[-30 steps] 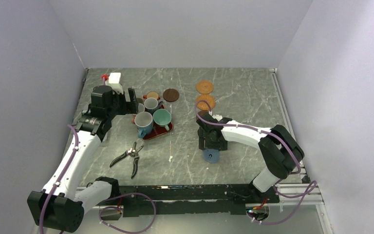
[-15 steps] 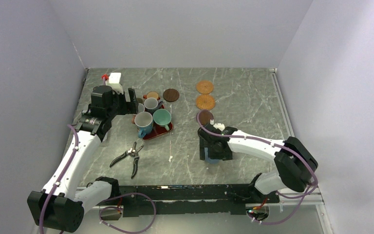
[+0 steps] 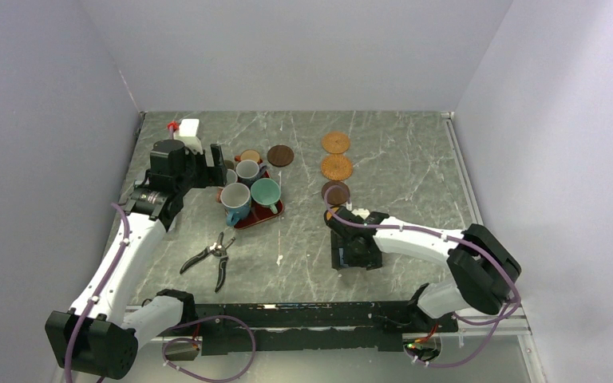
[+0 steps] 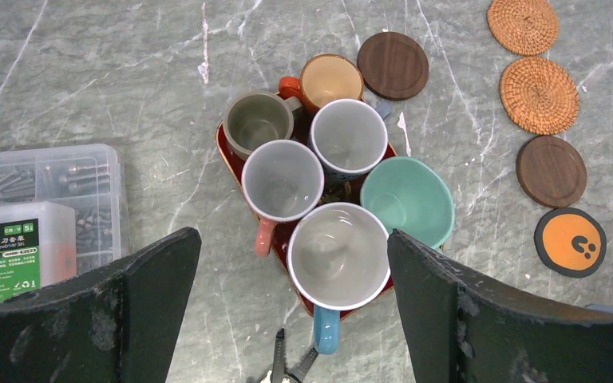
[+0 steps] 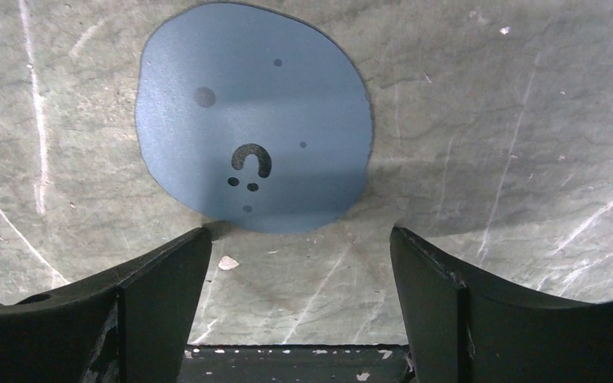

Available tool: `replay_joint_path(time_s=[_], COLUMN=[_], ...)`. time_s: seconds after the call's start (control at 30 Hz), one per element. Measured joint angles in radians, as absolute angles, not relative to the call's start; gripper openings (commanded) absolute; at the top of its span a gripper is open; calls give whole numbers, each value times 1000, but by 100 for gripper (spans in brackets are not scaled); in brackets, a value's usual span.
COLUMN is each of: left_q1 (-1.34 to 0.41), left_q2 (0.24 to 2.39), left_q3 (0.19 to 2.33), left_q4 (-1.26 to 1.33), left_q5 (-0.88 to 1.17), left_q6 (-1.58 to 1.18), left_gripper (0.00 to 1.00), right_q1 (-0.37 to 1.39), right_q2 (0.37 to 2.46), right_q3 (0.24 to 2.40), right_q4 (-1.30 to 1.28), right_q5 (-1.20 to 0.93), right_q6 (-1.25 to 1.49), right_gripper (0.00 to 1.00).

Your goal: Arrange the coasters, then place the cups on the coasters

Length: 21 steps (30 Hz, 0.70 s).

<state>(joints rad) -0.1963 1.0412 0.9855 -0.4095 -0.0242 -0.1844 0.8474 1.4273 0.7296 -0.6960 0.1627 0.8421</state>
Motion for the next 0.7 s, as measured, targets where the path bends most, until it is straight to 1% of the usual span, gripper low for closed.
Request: replay_joint_path(time_s=[0.7], left_q1=[-196], left_q2=[1045], left_q3=[986], left_q4=[-409], left_q5=[-24], left_q6=[-184], left_gripper=[94], right_q1=[859], right_q2=[1491], right_q3=[780], right_q4=[-676], right_q5=[162], right_q6=[830], right_gripper=[80])
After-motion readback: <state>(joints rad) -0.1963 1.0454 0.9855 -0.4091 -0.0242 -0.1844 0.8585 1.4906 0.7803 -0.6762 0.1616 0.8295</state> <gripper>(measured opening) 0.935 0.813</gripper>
